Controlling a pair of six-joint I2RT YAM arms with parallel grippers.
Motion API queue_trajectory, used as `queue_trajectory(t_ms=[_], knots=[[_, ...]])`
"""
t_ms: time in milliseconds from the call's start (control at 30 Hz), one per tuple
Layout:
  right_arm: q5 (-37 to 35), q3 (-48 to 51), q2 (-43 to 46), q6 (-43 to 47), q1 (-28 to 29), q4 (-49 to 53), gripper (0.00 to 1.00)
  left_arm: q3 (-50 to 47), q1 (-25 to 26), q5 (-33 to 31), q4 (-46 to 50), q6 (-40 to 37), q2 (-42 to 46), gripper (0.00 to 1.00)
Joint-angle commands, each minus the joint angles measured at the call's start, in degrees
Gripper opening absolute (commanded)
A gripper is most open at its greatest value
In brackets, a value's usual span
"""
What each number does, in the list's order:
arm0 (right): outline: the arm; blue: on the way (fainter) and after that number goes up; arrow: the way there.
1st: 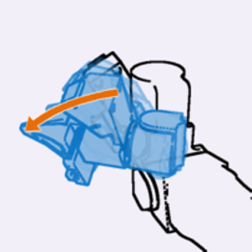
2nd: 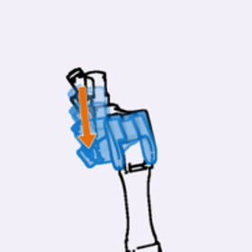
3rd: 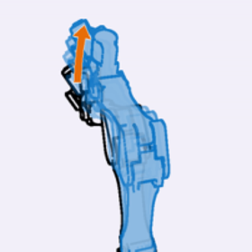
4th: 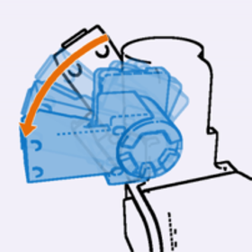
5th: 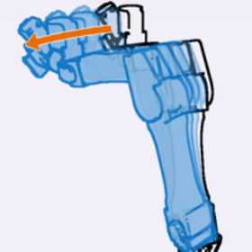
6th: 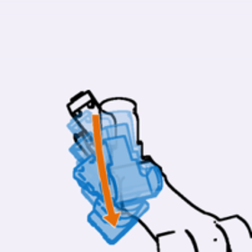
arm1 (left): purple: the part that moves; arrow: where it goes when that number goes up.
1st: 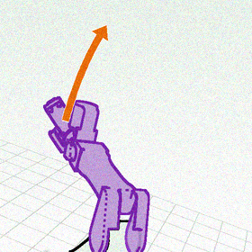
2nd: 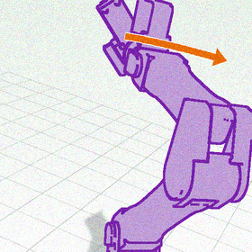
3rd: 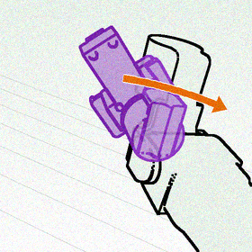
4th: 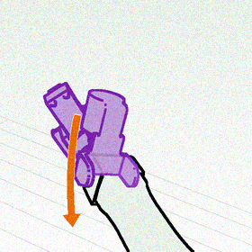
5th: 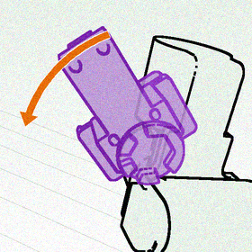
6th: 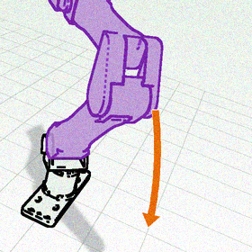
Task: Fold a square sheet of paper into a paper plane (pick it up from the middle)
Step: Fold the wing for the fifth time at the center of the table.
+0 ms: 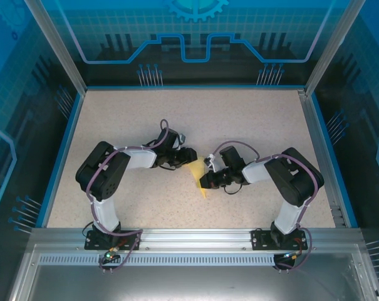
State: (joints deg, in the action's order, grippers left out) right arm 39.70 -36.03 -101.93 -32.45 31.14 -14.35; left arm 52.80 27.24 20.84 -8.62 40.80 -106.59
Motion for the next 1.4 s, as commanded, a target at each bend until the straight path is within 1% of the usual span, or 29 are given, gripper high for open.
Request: queue_trajectory(t_ms=[0,200,400,633,767,967,1167,1267,1367], knots=[[-4.9,3.8,-2.6,2.5,-2.3,14.1,0.0,0.9,-2.0,-2.4,3.0,-2.8,-1.2,0.48],[-3.6,3.3,-3.6,4.7,-3.0,15.5,0.0,3.3,-3.3,-2.2,4.8,-4.2,-1.3,0.48],[-3.2,2.9,-4.6,5.0,-3.2,15.3,0.0,6.0,-5.5,-1.1,6.2,-4.9,-1.1,0.49],[-2.5,1.7,-4.8,6.1,-3.4,15.9,0.0,6.0,-5.9,-1.1,9.5,-6.6,3.7,0.51],[-1.1,0.6,-5.5,7.3,-3.5,15.8,0.0,2.3,-5.6,1.6,7.6,-4.8,7.8,0.5],[0.9,-1.4,-5.6,8.8,-3.5,15.3,0.0,-0.9,-1.4,2.4,8.4,-3.7,11.5,0.42],[-0.7,-1.2,-4.5,7.4,-3.4,15.0,0.01,-0.2,4.3,3.7,9.1,-3.2,8.9,0.37],[-1.5,-0.3,-4.4,5.8,-3.4,13.5,0.02,-0.9,5.3,3.7,8.1,-1.6,7.4,0.36],[-1.7,0.3,-4.9,4.3,-3.4,11.7,0.02,-2.6,5.5,5.2,4.5,0.2,6.1,0.36]])
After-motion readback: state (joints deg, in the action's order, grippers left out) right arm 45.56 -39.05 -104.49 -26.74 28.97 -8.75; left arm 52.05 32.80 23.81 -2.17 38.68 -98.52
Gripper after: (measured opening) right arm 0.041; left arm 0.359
